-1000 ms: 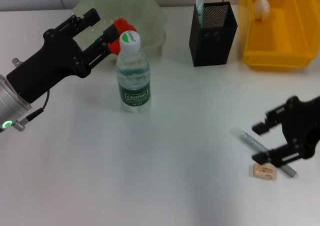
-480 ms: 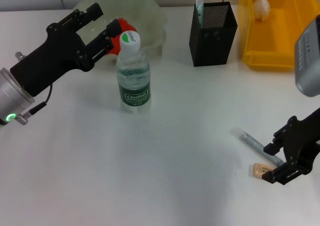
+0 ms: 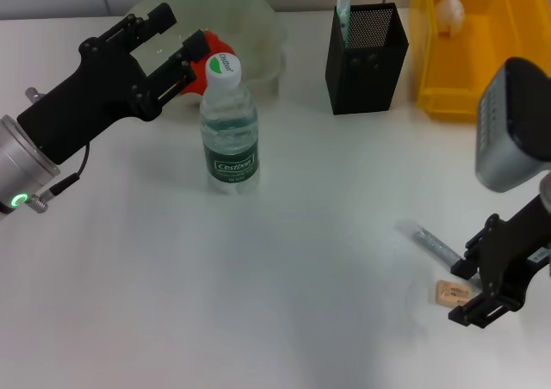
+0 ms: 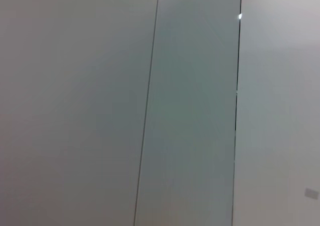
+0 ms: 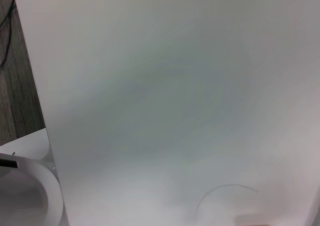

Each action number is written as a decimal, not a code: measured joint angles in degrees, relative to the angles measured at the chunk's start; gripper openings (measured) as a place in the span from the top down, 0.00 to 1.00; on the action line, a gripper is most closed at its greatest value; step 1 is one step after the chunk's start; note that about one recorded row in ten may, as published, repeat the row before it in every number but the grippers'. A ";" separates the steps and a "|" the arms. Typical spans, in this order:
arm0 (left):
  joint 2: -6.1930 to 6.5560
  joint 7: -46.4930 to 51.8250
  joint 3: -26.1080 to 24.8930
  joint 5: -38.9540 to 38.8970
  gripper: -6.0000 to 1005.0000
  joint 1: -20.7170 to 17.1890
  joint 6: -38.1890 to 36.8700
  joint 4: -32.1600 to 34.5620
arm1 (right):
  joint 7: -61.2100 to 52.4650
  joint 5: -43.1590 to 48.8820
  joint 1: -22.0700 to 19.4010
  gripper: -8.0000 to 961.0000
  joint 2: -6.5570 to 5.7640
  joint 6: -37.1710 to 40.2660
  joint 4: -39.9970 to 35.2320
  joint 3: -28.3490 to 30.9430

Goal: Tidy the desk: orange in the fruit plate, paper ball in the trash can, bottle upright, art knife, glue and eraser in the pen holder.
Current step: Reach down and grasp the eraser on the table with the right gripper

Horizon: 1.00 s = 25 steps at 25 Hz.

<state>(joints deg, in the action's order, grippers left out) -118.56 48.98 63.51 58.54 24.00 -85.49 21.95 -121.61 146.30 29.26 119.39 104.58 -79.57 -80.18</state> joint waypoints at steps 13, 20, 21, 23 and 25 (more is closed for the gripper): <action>-0.10 -0.03 -0.05 0.00 0.41 -0.24 -0.15 -0.23 | -0.72 1.57 1.04 0.36 0.05 -2.49 1.57 -2.71; -0.09 -0.03 -0.05 0.00 0.41 -0.26 -0.21 -0.25 | -0.87 1.80 1.57 0.38 0.05 -3.04 2.03 -4.58; -0.09 -0.03 -0.05 0.00 0.41 -0.27 -0.21 -0.25 | -0.90 1.80 1.59 0.38 0.05 -3.19 2.13 -4.89; -0.09 -0.03 -0.07 0.00 0.41 -0.28 -0.24 -0.24 | -1.05 1.80 1.68 0.38 0.05 -3.41 2.39 -5.52; -0.09 -0.03 -0.11 0.00 0.41 -0.32 -0.29 -0.25 | -1.29 1.92 1.76 0.39 0.04 -3.51 2.65 -5.94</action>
<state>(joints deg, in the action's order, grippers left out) -118.65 48.95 63.40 58.53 23.68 -85.78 21.71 -122.90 148.22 31.02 119.44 101.07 -76.93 -86.11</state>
